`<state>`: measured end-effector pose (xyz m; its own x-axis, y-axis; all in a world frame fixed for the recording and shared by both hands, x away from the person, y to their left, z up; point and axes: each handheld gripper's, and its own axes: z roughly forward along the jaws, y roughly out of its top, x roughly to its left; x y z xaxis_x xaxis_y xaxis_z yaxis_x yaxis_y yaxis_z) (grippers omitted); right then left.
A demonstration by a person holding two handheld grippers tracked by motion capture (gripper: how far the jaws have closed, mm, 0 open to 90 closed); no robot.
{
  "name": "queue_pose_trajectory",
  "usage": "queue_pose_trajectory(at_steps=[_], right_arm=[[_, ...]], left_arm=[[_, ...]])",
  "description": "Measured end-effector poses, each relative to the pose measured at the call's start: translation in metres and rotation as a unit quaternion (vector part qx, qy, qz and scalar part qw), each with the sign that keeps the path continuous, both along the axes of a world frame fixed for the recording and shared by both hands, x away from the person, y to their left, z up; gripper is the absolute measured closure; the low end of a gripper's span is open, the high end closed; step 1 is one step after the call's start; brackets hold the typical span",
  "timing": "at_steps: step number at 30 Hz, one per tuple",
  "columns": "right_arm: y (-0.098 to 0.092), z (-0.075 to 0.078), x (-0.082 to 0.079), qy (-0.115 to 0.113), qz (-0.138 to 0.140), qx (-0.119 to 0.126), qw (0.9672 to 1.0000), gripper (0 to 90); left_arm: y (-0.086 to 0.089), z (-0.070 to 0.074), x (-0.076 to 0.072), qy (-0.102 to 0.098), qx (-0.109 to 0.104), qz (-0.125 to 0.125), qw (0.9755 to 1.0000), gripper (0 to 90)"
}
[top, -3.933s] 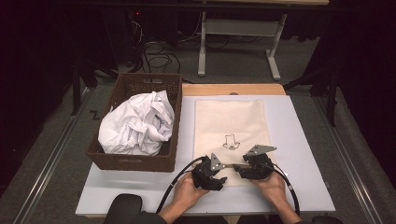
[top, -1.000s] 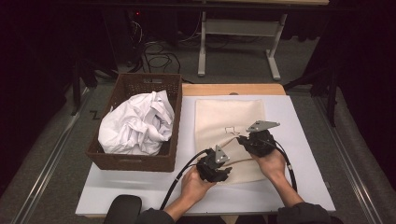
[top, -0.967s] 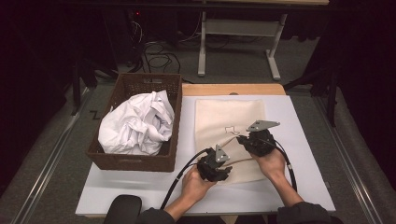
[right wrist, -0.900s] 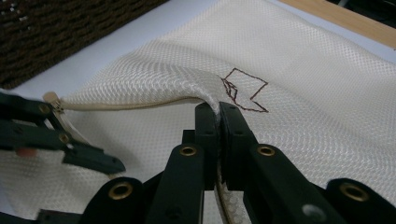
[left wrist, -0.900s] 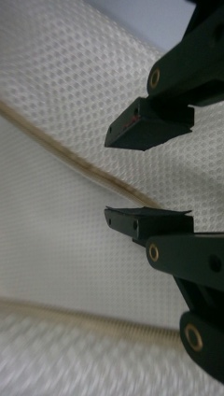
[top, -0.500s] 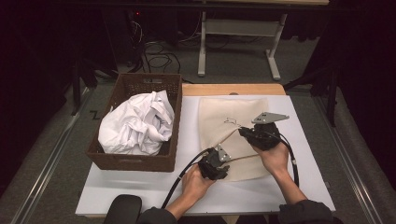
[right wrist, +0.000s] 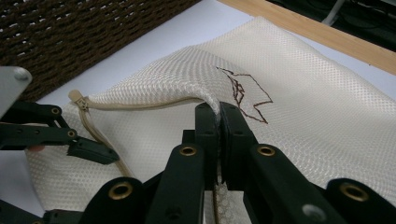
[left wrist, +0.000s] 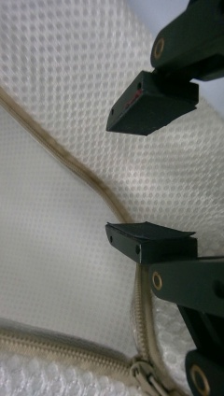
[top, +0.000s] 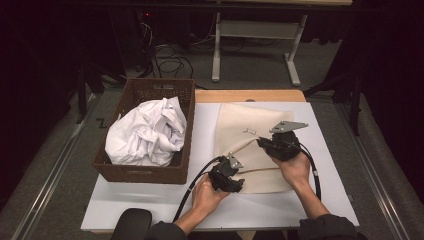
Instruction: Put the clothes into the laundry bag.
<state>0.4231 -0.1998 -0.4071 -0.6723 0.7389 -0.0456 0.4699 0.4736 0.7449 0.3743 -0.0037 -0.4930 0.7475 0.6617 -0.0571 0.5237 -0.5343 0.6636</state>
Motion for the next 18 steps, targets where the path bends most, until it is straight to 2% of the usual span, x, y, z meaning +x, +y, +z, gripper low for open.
queue_pose_trajectory(at_steps=[2, 4, 7, 13, 18], right_arm=[[-0.001, -0.001, 0.000, 0.003, -0.004, 0.003, 1.0000, 88.1], [-0.002, -0.002, 0.001, 0.004, -0.004, 0.002, 1.0000, 88.1], [-0.001, -0.003, 0.000, 0.003, 0.001, -0.003, 1.0000, 88.1], [0.000, -0.002, 0.000, 0.004, 0.002, -0.009, 1.0000, 88.1], [0.002, -0.003, -0.001, 0.004, 0.007, -0.021, 0.9998, 88.1]], left_arm=[[0.000, 0.004, -0.001, 0.005, 0.001, -0.005, 1.0000, 43.1], [0.000, 0.008, -0.004, 0.002, 0.007, -0.013, 0.9999, 42.5], [0.003, 0.016, -0.006, -0.002, 0.038, -0.022, 0.9990, 42.2], [0.015, 0.027, -0.006, 0.007, 0.035, -0.027, 0.9990, 41.5], [0.022, 0.036, -0.009, 0.013, 0.021, -0.033, 0.9991, 39.4]])
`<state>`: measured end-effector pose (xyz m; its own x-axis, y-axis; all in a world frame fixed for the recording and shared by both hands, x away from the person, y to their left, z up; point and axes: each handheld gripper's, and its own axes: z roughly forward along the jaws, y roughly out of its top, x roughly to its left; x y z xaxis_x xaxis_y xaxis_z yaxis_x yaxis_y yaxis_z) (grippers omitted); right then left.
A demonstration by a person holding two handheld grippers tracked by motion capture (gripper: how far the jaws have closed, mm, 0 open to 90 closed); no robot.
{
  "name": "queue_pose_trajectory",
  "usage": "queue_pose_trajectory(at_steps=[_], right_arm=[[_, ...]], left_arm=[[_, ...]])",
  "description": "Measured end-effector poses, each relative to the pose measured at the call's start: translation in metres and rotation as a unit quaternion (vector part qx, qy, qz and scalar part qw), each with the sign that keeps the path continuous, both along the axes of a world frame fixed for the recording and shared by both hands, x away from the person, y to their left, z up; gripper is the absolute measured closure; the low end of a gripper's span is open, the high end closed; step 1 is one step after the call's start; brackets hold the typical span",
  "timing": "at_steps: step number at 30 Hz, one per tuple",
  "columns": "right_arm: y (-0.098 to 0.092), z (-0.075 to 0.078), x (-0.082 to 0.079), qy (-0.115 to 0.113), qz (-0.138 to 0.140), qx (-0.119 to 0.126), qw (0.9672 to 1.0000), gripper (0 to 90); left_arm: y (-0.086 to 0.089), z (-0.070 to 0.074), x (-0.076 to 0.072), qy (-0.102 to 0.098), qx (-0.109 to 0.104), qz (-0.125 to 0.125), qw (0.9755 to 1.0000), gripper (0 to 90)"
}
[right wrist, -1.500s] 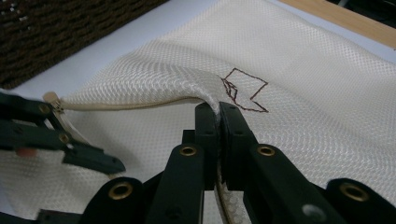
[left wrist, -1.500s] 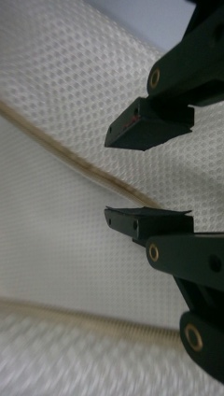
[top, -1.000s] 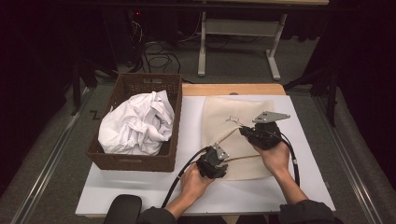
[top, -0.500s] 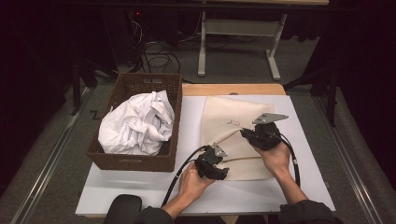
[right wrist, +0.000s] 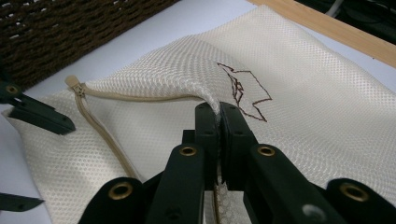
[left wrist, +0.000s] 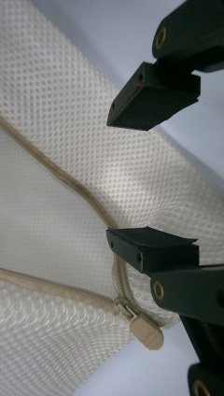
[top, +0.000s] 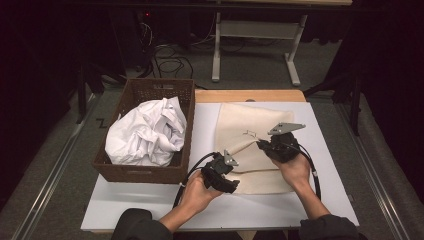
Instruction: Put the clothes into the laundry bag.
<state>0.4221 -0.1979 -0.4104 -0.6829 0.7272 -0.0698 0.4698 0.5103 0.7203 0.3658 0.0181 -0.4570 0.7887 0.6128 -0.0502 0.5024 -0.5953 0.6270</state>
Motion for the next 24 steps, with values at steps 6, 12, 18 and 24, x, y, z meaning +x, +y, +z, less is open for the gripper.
queue_pose_trajectory(at_steps=[6, 12, 18, 24], right_arm=[[-0.002, -0.002, 0.001, 0.004, -0.002, 0.008, 1.0000, 88.1], [-0.004, -0.003, 0.001, 0.005, -0.003, 0.012, 0.9999, 88.1], [-0.005, -0.004, 0.001, 0.004, -0.003, 0.007, 1.0000, 88.1], [-0.005, -0.006, 0.003, 0.006, -0.003, 0.007, 1.0000, 88.2]], left_arm=[[0.011, 0.011, 0.001, 0.001, 0.006, 0.000, 1.0000, 39.4], [0.020, 0.023, 0.004, -0.011, 0.009, 0.007, 0.9999, 39.6], [0.031, 0.031, 0.005, -0.020, 0.010, 0.017, 0.9996, 38.2], [0.040, 0.037, 0.009, -0.021, 0.018, 0.025, 0.9993, 38.4]])
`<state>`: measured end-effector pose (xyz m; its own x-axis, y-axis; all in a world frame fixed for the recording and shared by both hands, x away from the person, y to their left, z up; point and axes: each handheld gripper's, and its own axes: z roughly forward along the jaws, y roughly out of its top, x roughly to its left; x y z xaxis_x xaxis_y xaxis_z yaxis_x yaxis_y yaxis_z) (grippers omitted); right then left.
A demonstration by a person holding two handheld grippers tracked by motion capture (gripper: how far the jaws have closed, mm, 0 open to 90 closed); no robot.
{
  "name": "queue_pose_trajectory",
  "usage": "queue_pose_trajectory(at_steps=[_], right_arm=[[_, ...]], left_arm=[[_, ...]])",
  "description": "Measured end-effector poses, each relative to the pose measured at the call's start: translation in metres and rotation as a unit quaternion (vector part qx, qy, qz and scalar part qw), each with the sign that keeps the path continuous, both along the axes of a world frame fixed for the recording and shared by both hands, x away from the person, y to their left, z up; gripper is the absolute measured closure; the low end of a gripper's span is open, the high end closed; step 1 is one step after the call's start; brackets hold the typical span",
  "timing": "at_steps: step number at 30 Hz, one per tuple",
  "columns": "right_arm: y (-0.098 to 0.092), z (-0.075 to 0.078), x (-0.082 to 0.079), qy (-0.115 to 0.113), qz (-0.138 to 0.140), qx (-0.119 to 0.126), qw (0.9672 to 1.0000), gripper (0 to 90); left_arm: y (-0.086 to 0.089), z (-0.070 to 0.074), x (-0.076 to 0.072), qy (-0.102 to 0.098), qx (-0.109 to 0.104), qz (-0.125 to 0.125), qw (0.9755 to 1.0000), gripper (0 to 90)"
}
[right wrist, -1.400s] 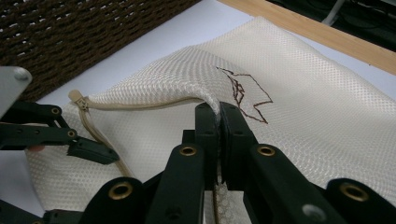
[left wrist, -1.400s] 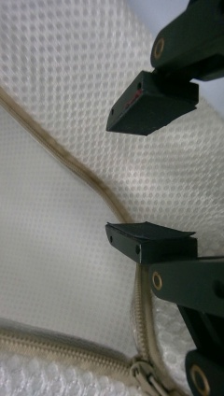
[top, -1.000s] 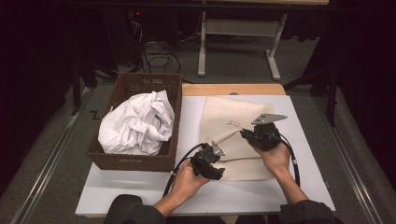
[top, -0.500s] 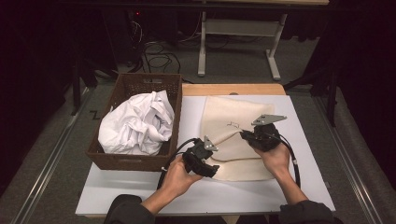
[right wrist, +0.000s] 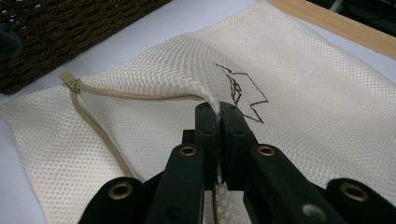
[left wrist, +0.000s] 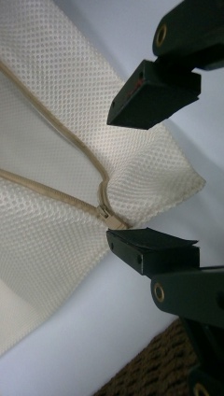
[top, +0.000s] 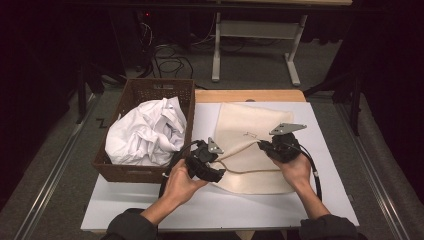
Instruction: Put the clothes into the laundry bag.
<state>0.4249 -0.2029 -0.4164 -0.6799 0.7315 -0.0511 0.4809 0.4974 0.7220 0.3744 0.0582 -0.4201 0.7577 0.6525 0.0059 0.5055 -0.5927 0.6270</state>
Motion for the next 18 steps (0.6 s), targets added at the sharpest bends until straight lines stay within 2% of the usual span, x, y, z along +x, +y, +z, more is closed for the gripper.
queue_pose_trajectory(at_steps=[5, 10, 18], right_arm=[[0.000, -0.001, -0.001, 0.002, 0.001, -0.003, 1.0000, 88.1], [-0.003, -0.001, -0.003, 0.000, -0.001, -0.003, 1.0000, 88.1], [-0.005, -0.003, -0.002, 0.004, -0.003, -0.007, 1.0000, 88.1]], left_arm=[[0.008, 0.004, 0.001, -0.004, -0.002, 0.009, 1.0000, 37.9], [0.012, 0.010, 0.001, -0.016, 0.006, 0.011, 0.9998, 37.0], [0.024, 0.015, 0.006, -0.011, 0.004, 0.018, 0.9998, 36.8]])
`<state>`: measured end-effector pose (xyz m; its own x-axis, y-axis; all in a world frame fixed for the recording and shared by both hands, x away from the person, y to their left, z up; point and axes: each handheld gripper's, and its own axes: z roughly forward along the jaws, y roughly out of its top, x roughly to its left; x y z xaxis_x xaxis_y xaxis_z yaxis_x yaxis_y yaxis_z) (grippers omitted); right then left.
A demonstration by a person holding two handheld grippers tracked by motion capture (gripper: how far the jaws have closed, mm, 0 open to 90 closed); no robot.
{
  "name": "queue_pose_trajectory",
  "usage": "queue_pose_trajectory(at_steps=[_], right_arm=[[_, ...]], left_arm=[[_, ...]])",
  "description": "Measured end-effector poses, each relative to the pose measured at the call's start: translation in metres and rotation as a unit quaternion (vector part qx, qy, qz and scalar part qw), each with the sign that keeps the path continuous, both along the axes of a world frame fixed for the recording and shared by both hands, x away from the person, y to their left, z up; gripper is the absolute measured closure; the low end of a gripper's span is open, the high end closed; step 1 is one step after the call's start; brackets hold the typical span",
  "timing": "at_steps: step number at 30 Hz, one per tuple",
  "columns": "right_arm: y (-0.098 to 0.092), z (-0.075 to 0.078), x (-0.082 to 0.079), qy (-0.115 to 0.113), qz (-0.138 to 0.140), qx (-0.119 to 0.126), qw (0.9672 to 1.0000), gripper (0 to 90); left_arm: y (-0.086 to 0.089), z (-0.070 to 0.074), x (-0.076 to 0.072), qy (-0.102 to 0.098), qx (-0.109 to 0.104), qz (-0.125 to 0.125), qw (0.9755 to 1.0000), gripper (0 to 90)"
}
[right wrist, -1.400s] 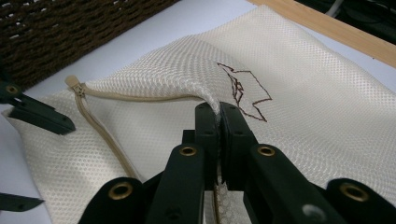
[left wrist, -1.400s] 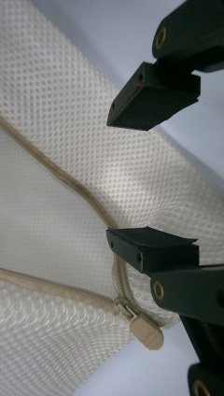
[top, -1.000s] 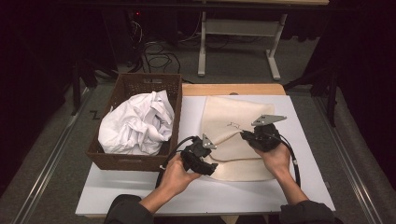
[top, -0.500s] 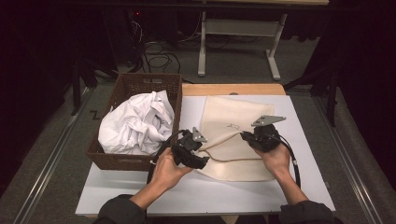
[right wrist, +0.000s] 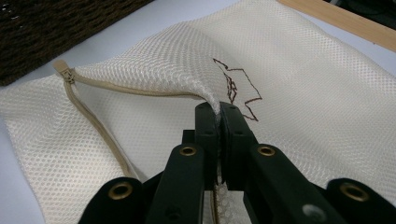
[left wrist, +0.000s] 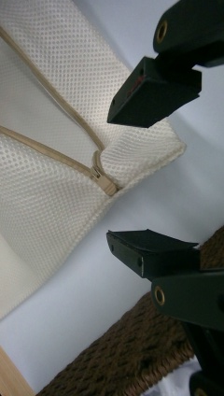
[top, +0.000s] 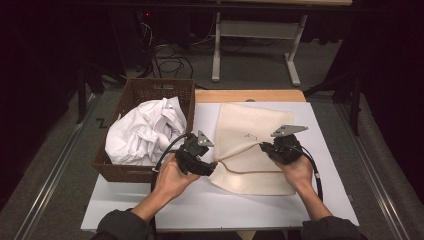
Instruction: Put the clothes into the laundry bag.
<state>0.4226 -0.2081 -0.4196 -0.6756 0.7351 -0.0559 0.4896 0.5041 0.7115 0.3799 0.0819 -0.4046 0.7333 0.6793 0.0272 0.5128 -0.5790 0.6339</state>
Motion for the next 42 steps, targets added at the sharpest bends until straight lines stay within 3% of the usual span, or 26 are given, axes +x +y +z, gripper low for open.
queue_pose_trajectory(at_steps=[8, 13, 29, 39, 42], right_arm=[[-0.001, -0.001, -0.001, 0.000, 0.000, 0.001, 1.0000, 88.1], [-0.004, -0.001, -0.001, 0.000, -0.002, 0.001, 1.0000, 88.0], [-0.005, -0.002, -0.002, 0.002, -0.001, -0.001, 1.0000, 87.9], [-0.008, -0.002, -0.002, 0.001, -0.002, 0.001, 1.0000, 87.9], [-0.008, -0.002, -0.001, 0.002, -0.003, 0.001, 1.0000, 87.9]], left_arm=[[0.011, 0.008, -0.001, -0.010, 0.010, 0.010, 0.9999, 36.6], [0.021, 0.017, 0.002, -0.013, 0.000, 0.019, 0.9997, 35.2], [0.058, 0.031, 0.010, 0.003, -0.006, 0.059, 0.9982, 30.8], [0.077, 0.042, 0.017, -0.002, 0.010, 0.093, 0.9956, 28.5], [0.085, 0.042, 0.021, 0.005, 0.009, 0.106, 0.9943, 26.6]])
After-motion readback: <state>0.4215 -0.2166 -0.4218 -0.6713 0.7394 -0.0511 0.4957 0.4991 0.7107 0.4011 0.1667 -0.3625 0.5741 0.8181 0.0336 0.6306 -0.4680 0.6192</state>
